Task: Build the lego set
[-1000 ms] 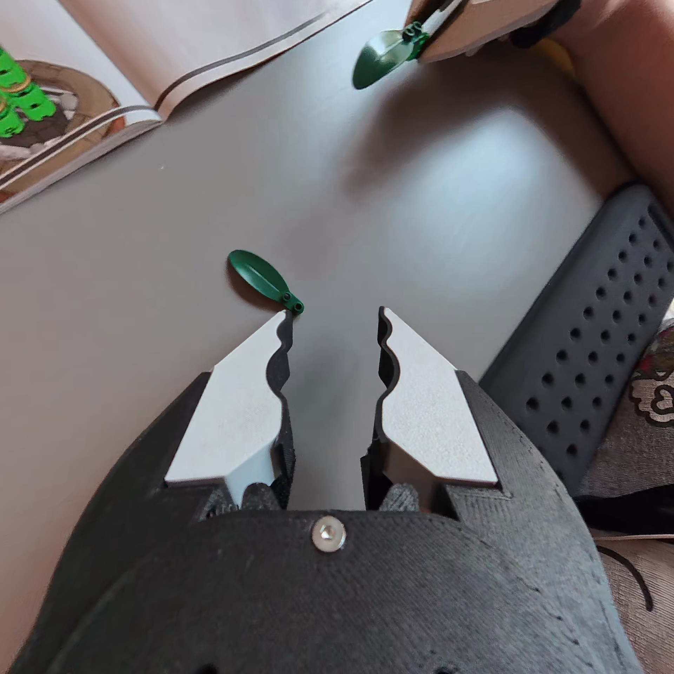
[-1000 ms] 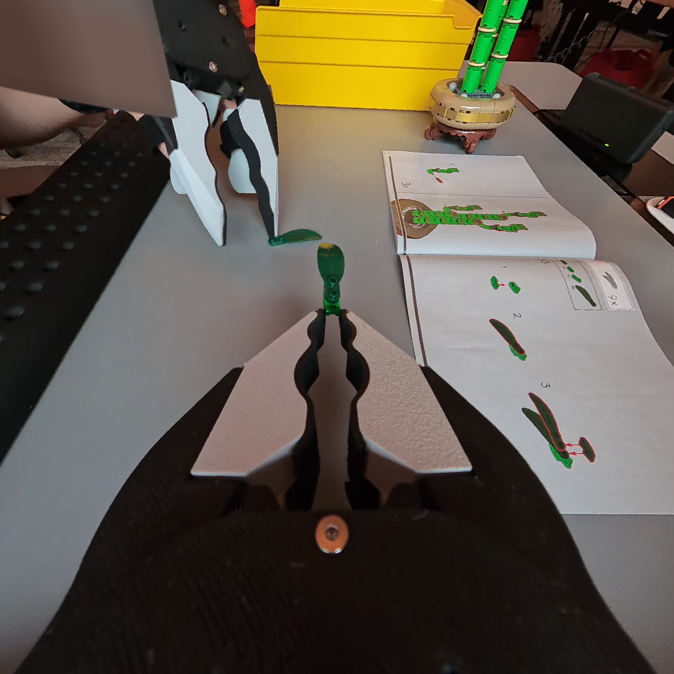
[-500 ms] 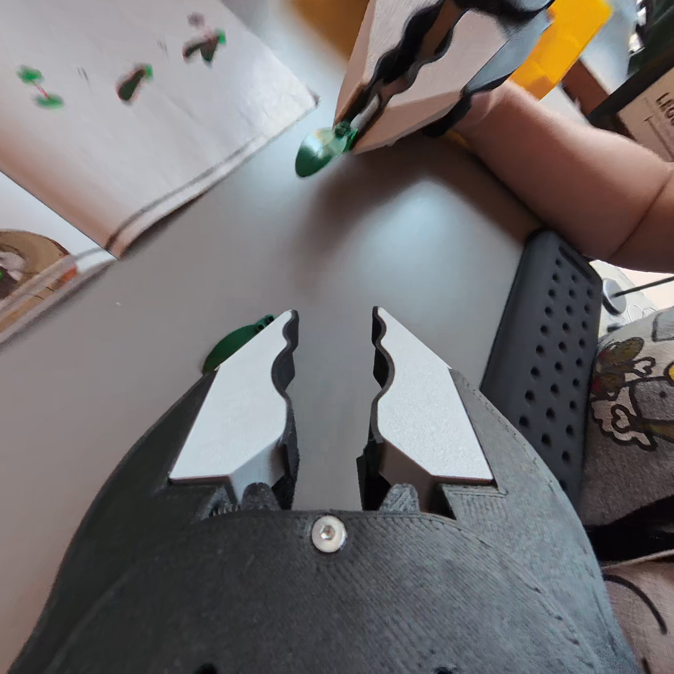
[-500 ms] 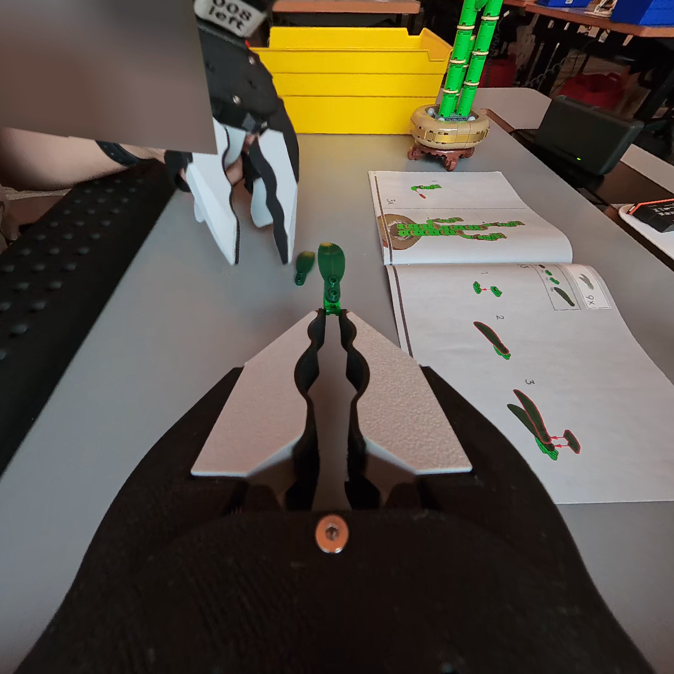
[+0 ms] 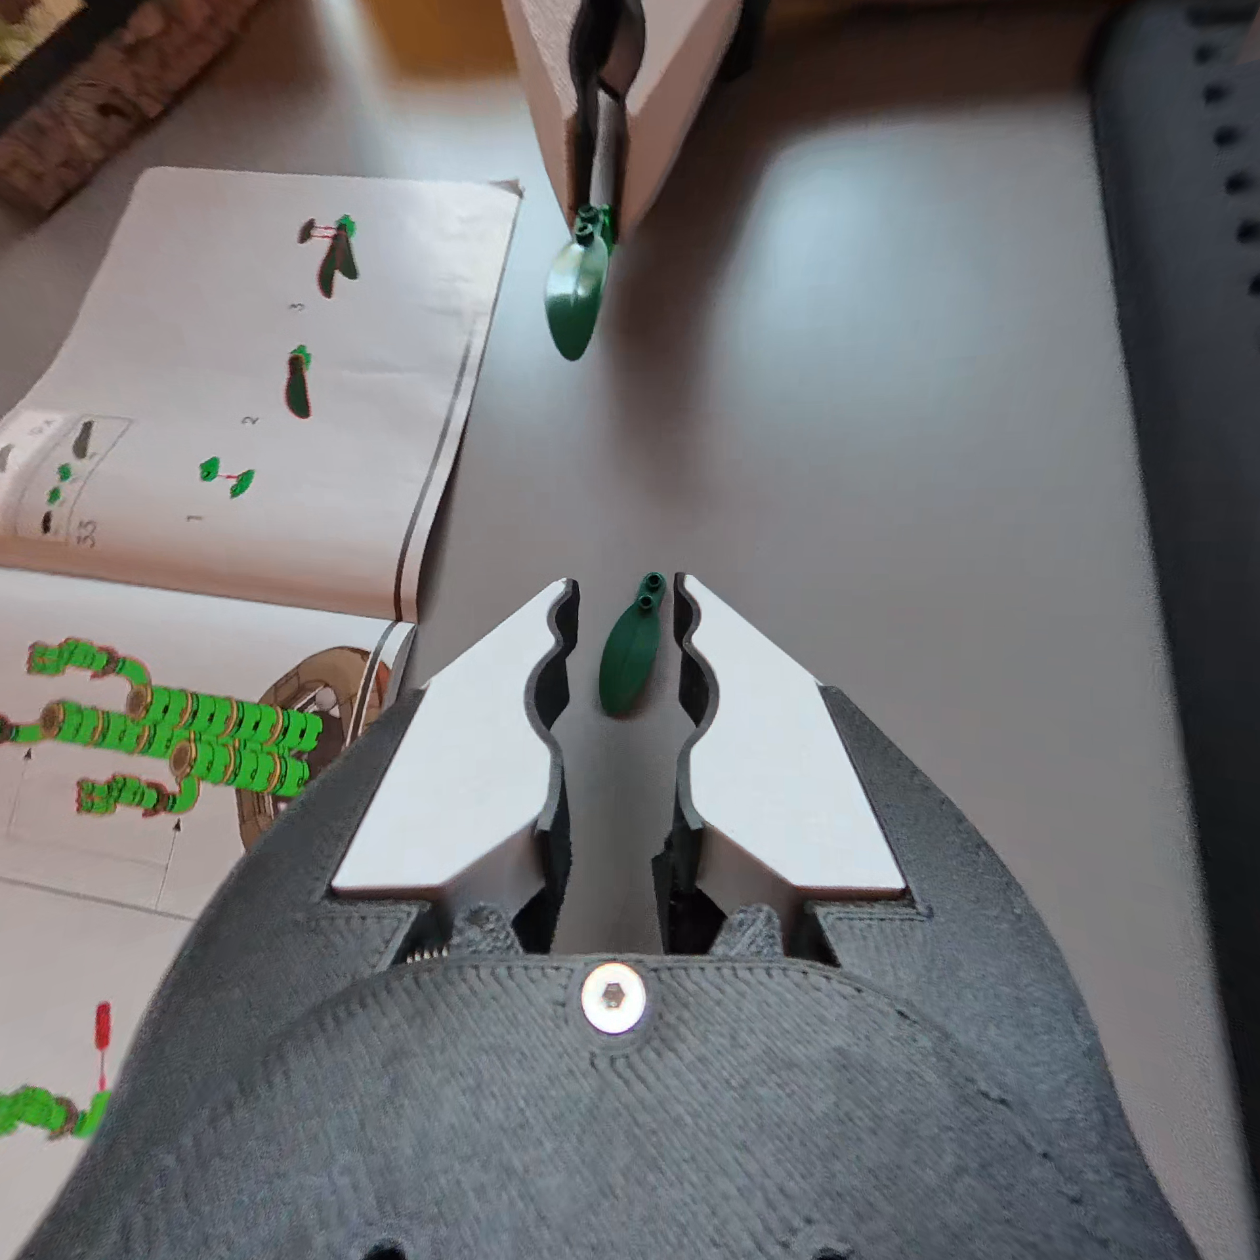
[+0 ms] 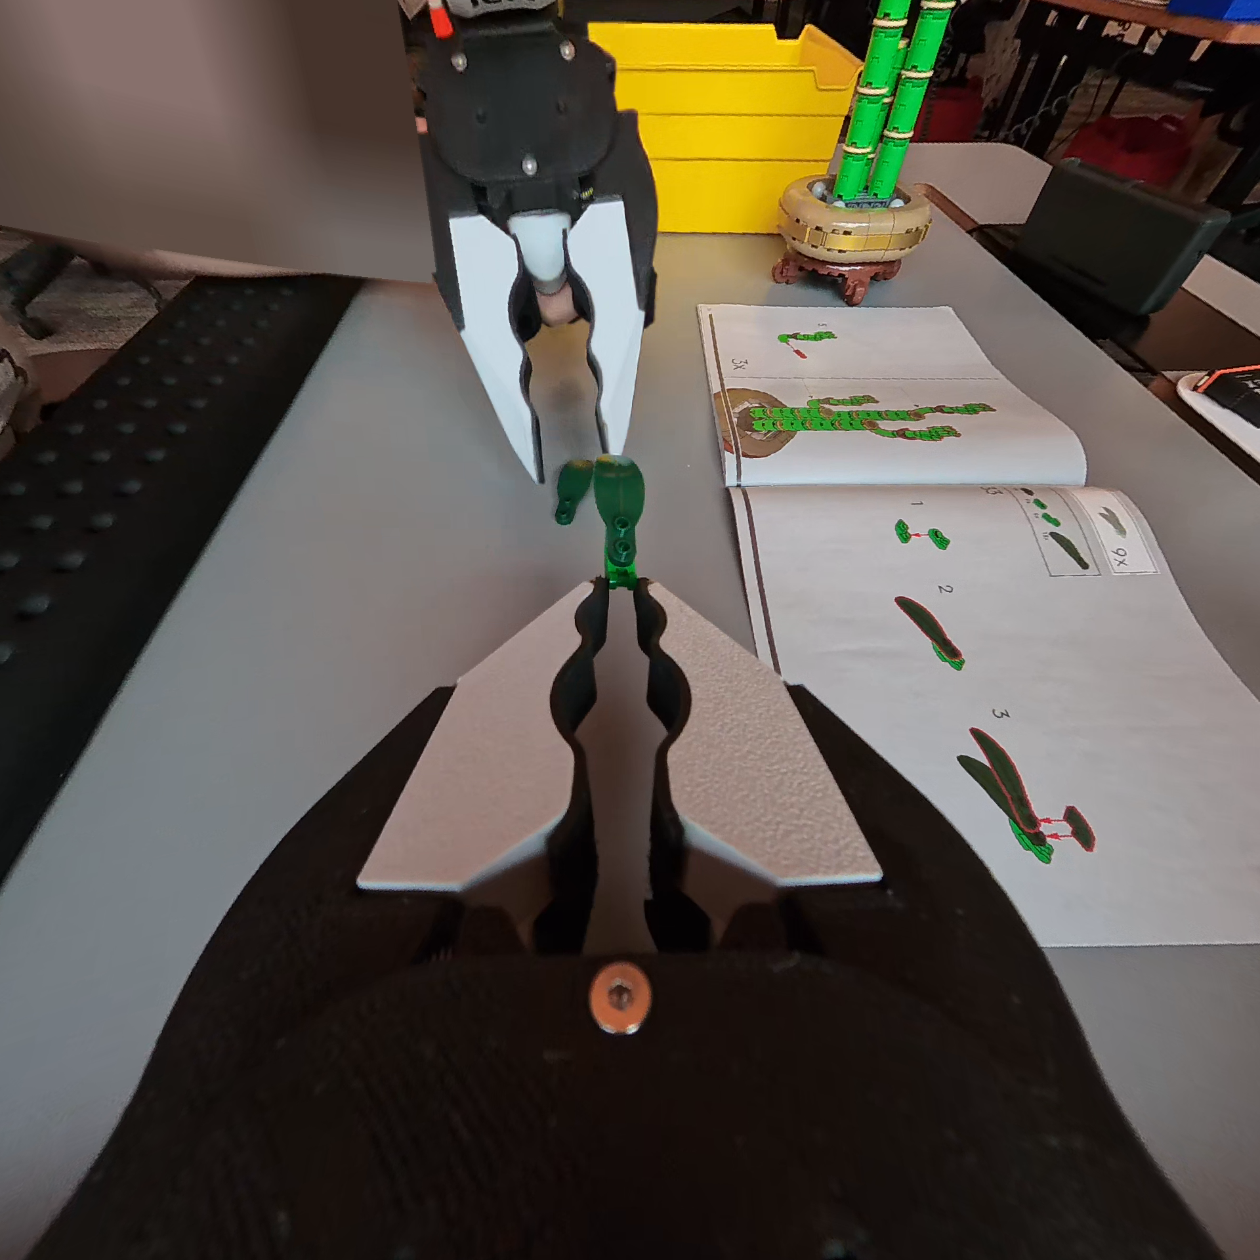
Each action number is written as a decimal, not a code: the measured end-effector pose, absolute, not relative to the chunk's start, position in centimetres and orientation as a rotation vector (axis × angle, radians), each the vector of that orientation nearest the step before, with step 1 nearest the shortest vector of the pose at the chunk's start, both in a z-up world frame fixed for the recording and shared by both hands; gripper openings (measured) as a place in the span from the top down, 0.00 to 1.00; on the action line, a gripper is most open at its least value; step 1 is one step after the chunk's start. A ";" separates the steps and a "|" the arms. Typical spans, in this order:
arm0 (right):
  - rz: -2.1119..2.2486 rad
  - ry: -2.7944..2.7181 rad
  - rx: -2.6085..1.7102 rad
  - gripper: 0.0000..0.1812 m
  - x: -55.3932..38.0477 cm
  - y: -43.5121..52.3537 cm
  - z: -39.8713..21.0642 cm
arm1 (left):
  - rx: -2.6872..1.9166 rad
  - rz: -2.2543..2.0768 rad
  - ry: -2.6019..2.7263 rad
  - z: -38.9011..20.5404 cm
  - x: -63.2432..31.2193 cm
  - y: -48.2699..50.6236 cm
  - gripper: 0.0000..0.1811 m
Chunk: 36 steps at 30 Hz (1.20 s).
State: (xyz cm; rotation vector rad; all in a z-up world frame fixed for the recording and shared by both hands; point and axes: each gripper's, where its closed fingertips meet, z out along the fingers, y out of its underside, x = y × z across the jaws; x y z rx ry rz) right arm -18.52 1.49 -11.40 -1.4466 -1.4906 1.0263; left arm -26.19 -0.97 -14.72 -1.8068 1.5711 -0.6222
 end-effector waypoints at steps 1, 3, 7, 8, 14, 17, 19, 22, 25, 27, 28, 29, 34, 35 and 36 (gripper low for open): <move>1.030 -1.489 -1.448 0.96 -18.5 1.5 -11.4 | -1.802 -0.619 1.606 -15.1 -26.0 -1.1 0.85; 1.040 -1.483 -1.450 0.96 -18.5 1.5 -11.3 | -1.796 -0.615 1.648 -15.7 -25.7 -1.2 0.87; 1.050 -1.476 -1.453 0.96 -18.5 1.6 -11.3 | -1.776 -0.609 1.672 -16.2 -25.5 -1.4 0.93; 1.049 -1.478 -1.453 0.96 -18.5 1.6 -11.3 | -1.773 -0.605 1.677 -16.4 -25.6 -1.4 0.95; 1.039 -1.489 -1.460 0.96 -18.5 1.5 -11.5 | -1.800 -0.645 1.658 -16.5 -25.6 -1.4 0.96; 1.043 -1.487 -1.463 0.96 -18.5 1.6 -11.5 | -1.801 -0.628 1.645 -16.4 -25.6 -1.2 0.96; 1.045 -1.487 -1.465 0.96 -18.5 1.6 -11.5 | -1.797 -0.637 1.622 -15.8 -25.5 -1.0 0.96; 1.048 -1.486 -1.466 0.96 -18.5 1.6 -11.5 | -1.760 -0.685 1.562 -13.4 -25.1 -0.4 0.97; 1.062 -1.477 -1.471 0.96 -18.5 1.6 -11.4 | -1.700 -0.742 1.533 -10.3 -24.4 0.4 0.97; 1.075 -1.459 -1.475 0.97 -18.4 1.8 -11.3 | -1.656 -0.760 1.542 -8.3 -23.6 1.2 0.97; 1.081 -1.450 -1.475 0.97 -18.4 1.9 -11.2 | -1.635 -0.757 1.554 -7.4 -23.2 1.7 0.97; 1.084 -1.440 -1.476 0.97 -18.4 2.0 -11.1 | -1.613 -0.749 1.569 -6.6 -22.7 2.2 0.97; 1.131 -1.364 -1.471 0.96 -17.8 2.6 -10.0 | -1.518 -0.758 1.633 -3.3 -19.8 5.0 0.97; 1.129 -1.349 -1.479 0.96 -17.5 2.9 -9.8 | -1.519 -0.775 1.643 -3.0 -19.3 5.6 0.97; 1.110 -1.339 -1.487 0.96 -17.2 3.3 -9.8 | -1.532 -0.770 1.645 -2.9 -18.9 6.4 0.96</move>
